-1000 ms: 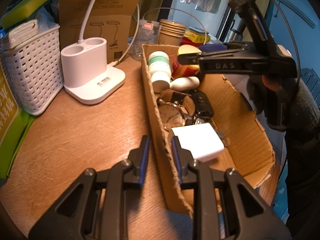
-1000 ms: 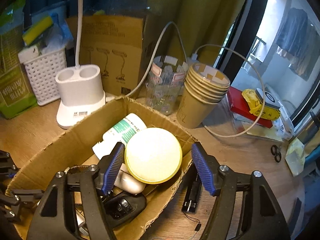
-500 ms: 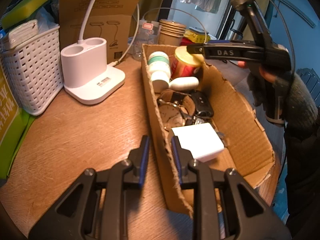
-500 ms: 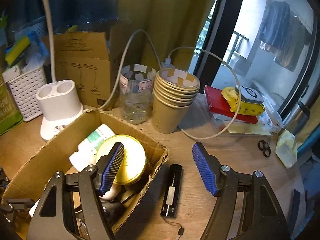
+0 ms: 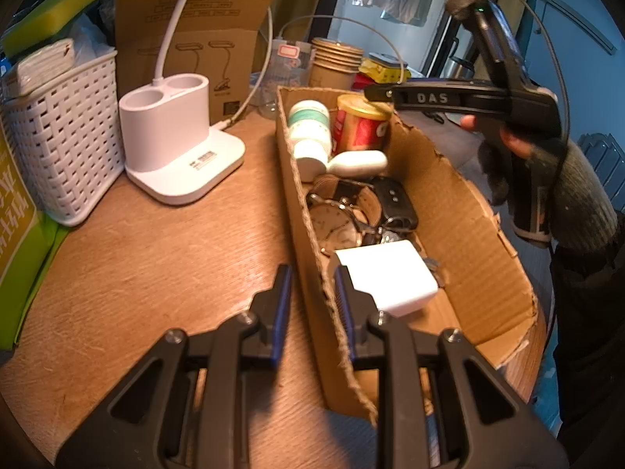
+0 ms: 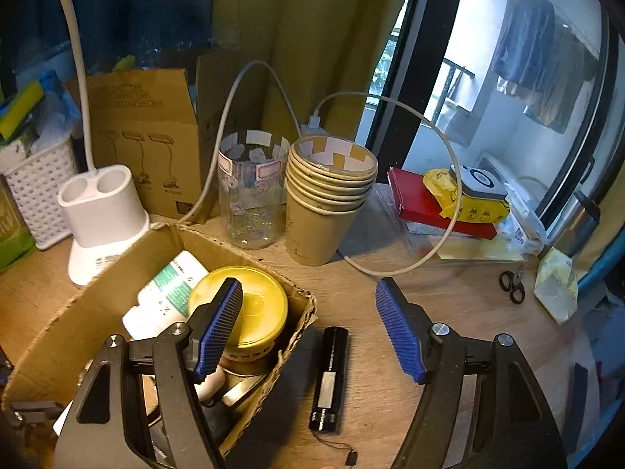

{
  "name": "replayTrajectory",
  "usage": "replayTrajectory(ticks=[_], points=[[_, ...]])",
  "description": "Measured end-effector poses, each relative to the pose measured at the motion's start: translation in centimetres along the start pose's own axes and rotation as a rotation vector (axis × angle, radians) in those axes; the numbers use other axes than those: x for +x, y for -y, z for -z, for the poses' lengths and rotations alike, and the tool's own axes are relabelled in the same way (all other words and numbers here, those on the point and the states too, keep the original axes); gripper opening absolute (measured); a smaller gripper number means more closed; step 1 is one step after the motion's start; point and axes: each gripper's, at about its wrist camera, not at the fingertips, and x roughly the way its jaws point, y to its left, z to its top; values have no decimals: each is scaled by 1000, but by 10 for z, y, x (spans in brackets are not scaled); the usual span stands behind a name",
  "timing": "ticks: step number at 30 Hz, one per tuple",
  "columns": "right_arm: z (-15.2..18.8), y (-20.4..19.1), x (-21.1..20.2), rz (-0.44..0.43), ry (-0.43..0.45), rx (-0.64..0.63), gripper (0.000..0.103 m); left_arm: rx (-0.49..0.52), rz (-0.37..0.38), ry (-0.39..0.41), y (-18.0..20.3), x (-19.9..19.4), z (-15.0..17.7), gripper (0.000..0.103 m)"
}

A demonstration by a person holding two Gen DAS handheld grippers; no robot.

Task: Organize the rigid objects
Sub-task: 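Lower the jar into the box and open the right gripper, then move the right gripper to the black flashlight and close on it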

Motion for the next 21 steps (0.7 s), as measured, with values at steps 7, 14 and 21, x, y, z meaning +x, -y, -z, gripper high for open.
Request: replayTrajectory(ticks=[7, 14, 21], points=[[3, -3, -24, -25, 39, 7, 74, 0, -1, 0, 0, 0, 0, 24], [10, -10, -51, -37, 70, 3, 74, 0, 0, 0, 0, 0, 0, 24], [27, -10, -71, -24, 79, -8, 74, 0, 0, 0, 0, 0, 0, 24]])
